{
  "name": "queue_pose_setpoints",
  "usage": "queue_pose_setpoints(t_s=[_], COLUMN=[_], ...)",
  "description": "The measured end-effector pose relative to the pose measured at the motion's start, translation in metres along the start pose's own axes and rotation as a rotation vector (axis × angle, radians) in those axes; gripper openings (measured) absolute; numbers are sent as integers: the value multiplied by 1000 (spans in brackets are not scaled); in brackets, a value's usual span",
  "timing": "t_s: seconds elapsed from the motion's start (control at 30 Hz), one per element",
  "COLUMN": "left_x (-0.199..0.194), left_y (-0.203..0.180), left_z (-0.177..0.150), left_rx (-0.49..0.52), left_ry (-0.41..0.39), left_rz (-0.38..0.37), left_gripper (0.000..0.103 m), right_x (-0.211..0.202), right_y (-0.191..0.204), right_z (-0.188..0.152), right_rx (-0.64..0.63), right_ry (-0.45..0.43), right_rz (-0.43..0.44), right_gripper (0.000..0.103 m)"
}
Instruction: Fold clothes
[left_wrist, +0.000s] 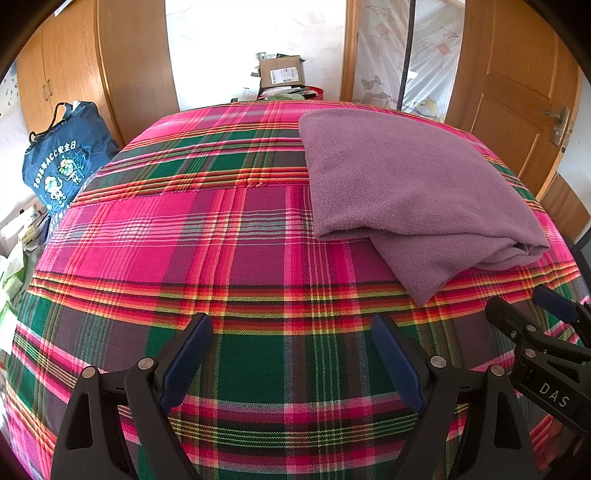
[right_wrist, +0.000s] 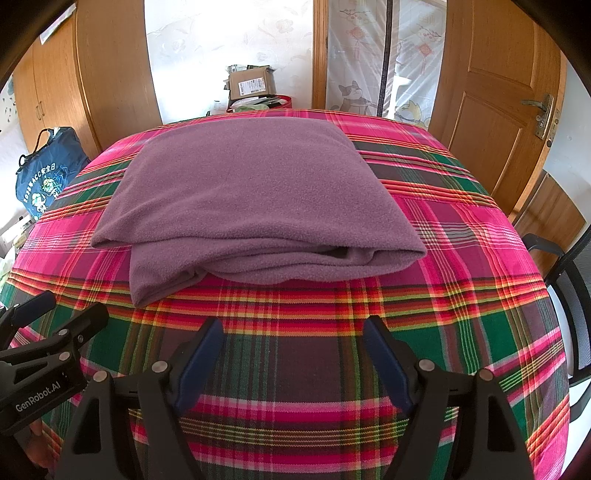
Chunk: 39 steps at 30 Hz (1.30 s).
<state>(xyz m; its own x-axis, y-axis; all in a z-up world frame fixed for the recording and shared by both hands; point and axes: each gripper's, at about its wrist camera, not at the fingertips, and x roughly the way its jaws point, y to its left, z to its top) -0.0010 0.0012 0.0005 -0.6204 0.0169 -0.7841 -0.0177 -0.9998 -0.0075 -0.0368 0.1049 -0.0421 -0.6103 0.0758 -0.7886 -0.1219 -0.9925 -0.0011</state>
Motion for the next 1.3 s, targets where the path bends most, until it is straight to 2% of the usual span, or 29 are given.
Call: queue_pose_setpoints(t_s=[1.3], left_x=[1], left_y=[0], left_z=[0], left_rx=[3], left_ry=[1], left_rz=[-2], left_gripper=[89], right_x=[3], right_y=[0], right_z=[2], right_rx=[-1], right_ry=[2], right_rz=[3], right_gripper=[82])
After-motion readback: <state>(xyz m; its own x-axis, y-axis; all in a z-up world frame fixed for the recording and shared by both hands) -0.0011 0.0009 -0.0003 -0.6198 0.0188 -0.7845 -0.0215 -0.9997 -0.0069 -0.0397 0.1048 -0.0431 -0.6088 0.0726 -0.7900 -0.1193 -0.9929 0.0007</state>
